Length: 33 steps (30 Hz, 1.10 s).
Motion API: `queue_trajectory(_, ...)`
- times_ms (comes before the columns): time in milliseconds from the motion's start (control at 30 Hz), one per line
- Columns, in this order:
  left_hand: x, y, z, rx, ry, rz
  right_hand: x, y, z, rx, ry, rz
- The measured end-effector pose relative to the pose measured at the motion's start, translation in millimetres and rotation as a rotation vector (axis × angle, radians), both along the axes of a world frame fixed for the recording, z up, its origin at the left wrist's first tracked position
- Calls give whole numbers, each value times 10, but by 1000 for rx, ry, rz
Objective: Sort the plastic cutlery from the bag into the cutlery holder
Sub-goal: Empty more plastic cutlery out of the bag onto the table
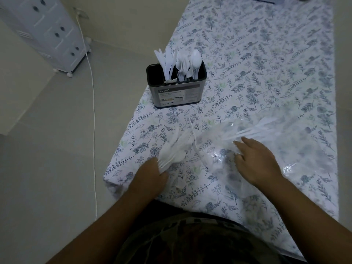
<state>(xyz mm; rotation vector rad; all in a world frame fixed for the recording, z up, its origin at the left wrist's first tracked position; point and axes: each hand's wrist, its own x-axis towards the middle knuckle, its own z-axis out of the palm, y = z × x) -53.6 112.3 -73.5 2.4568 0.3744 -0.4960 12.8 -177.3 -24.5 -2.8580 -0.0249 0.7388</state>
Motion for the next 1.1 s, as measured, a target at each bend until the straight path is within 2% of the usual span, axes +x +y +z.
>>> queue_trajectory(100, 200, -219, 32, -41, 6, 110, -86, 55, 20, 35, -17, -17)
queue_trajectory(200, 356, -363, 60, -65, -9, 134, -140, 75, 33, 47, -35, -24)
queue_trajectory(467, 336, -455, 14, 44, -69, -38, -288, 108, 131, 231, -67, -150)
queue_trajectory(600, 258, -546, 128, 54, -193, -112, -322, 107, 135, 279, -71, -183)
queue_trajectory(667, 225, -645, 199, -65, -271, -203, -332, 97, 134, 303, -76, -207)
queue_trajectory(733, 199, -799, 206, -161, -318, -415, -337, 87, 144, 317, -81, -226)
queue_trajectory(867, 205, -1092, -1, -111, -326, -840, -334, 85, 217, 280, -65, -220)
queue_trajectory(1000, 210, -1121, -218, 15, -325, -976, -371, 57, 372, 221, -175, -221)
queue_trajectory(1100, 221, -1047, -248, -68, -223, -957, -406, -25, 467, 281, -264, -311)
